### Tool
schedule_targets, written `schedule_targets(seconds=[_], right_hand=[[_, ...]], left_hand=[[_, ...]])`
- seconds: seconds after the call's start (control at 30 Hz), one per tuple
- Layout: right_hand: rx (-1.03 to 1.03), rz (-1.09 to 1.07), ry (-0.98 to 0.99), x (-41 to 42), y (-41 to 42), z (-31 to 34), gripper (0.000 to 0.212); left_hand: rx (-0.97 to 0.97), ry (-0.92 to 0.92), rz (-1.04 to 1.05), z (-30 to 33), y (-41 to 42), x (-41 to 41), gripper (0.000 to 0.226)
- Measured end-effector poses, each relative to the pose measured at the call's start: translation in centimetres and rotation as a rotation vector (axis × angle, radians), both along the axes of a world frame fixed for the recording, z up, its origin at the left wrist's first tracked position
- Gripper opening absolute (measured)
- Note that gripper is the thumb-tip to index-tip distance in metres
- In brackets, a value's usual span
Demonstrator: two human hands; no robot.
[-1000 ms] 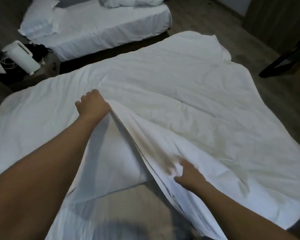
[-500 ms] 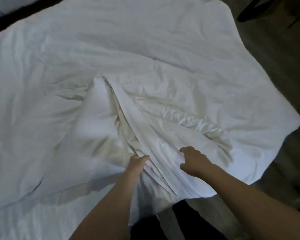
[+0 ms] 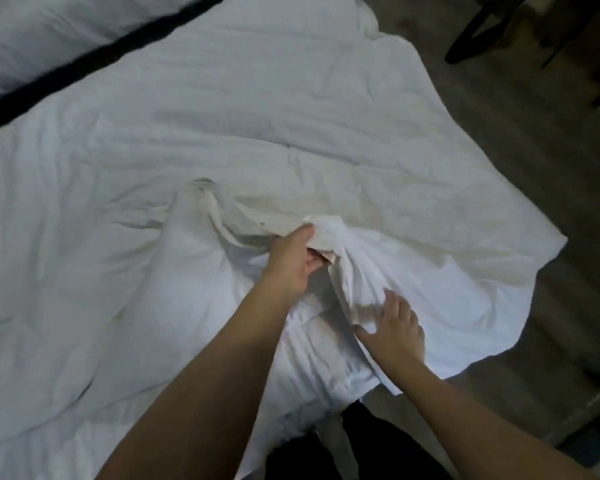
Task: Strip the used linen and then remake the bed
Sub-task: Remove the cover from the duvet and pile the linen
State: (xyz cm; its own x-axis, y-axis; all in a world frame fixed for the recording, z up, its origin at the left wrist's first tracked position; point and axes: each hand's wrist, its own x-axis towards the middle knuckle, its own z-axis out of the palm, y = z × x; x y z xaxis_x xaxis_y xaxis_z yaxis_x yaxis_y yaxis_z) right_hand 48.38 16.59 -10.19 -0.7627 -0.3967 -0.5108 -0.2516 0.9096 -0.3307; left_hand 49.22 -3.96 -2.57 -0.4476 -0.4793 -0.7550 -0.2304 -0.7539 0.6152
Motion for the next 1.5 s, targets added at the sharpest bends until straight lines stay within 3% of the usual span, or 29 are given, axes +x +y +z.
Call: schedule_targets(seconds=[0.07, 0.17, 0.27, 0.33, 0.4, 0.47, 0.53, 0.67, 0.77, 0.83, 0.97, 1.13, 1.23, 1.37, 1.5], right_hand=[[-0.084, -0.044, 0.111, -2.2, -1.4, 1.8, 0.064], [-0.157, 0.073, 0.063, -6.7, -3.8, 4.9, 0.029], [-0.288, 0.111, 0.042, -11.1, -5.2, 9.2, 0.005], [-0.397, 0.123, 0.049, -14.2, -6.0, 12.5, 0.012], [-0.464, 0.198, 0.041, -17.2, -6.8, 15.7, 0.006], [-0.430, 0.308, 0.058, -19.5, -7.5, 18.1, 0.010], [-0.408, 0.372, 0.033, -21.2, -8.0, 19.1, 0.013], [-0.422, 0.427, -0.051, -25.2, -8.4, 18.4, 0.010], [-0.484, 0.380, -0.184, -29.1, -7.8, 16.2, 0.021], [-0.520, 0.334, -0.237, -32.0, -6.2, 14.7, 0.018], [-0.321, 0.485, -0.135, -36.5, 1.1, 11.9, 0.028], [0.010, 0.682, -0.421, -40.5, 10.4, 8.7, 0.083], [-0.050, 0.700, -0.450, -42.7, 14.1, 7.6, 0.111], [-0.339, 0.572, -0.294, -47.4, 16.3, 6.6, 0.104], [-0.423, 0.605, -0.296, -54.2, 15.6, 7.4, 0.078]], left_hand=[[0.005, 0.101, 0.123, 3.6, -2.0, -1.0, 0.013], [-0.008, 0.217, 0.248, 6.5, -5.2, -0.5, 0.020], [-0.211, 0.101, 0.076, 5.6, -6.7, 1.6, 0.037], [-0.285, -0.054, -0.131, 4.0, -5.2, 3.6, 0.052], [-0.194, -0.133, -0.397, 2.5, -1.4, 4.7, 0.083], [-0.058, -0.127, -0.562, 1.3, 3.3, 4.5, 0.099], [-0.050, -0.114, -0.625, 0.2, 7.3, 2.8, 0.085], [-0.302, -0.177, -0.599, 0.6, 10.5, -2.4, 0.068], [-0.446, -0.232, -0.608, 2.6, 11.6, -6.3, 0.039], [-0.427, -0.169, -0.501, 3.5, 12.6, -9.1, 0.037], [-0.162, 0.012, -0.070, 5.0, 15.4, -15.0, 0.032], [0.015, 0.118, 0.212, 4.9, 16.0, -23.5, 0.037], [0.074, 0.145, 0.212, 5.8, 16.9, -29.6, 0.033], [0.065, 0.170, 0.261, 7.1, 19.0, -37.8, 0.034], [0.042, 0.179, 0.420, 5.9, 19.8, -43.9, 0.039]])
